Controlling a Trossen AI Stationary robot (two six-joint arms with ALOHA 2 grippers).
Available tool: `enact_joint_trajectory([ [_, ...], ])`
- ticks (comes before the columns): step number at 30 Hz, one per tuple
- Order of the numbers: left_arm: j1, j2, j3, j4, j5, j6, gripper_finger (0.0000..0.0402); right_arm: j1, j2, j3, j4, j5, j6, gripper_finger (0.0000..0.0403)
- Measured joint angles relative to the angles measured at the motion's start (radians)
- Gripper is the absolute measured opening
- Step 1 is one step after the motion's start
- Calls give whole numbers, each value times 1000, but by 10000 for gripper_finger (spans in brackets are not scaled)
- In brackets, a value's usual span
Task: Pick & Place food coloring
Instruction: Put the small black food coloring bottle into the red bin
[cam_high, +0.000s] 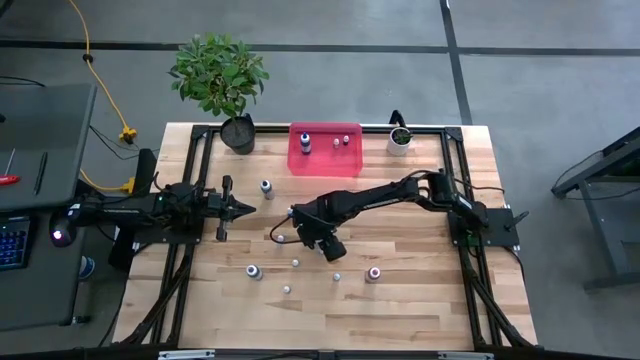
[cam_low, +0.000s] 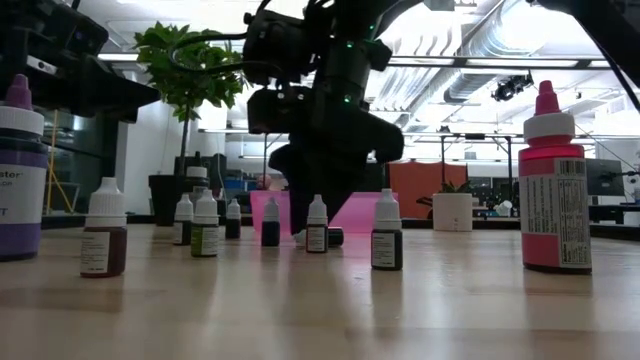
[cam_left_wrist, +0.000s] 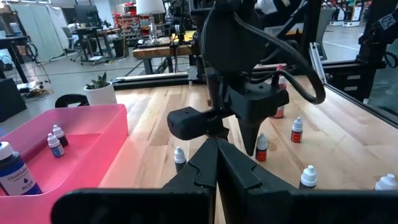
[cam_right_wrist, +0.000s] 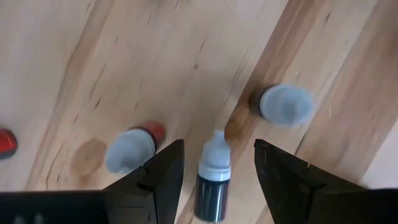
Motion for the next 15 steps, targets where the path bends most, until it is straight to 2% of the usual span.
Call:
enact_joint_trajectory([
  [15,0,0,0,0,0,0,0,-2,1,-27,5,-8,5,185],
])
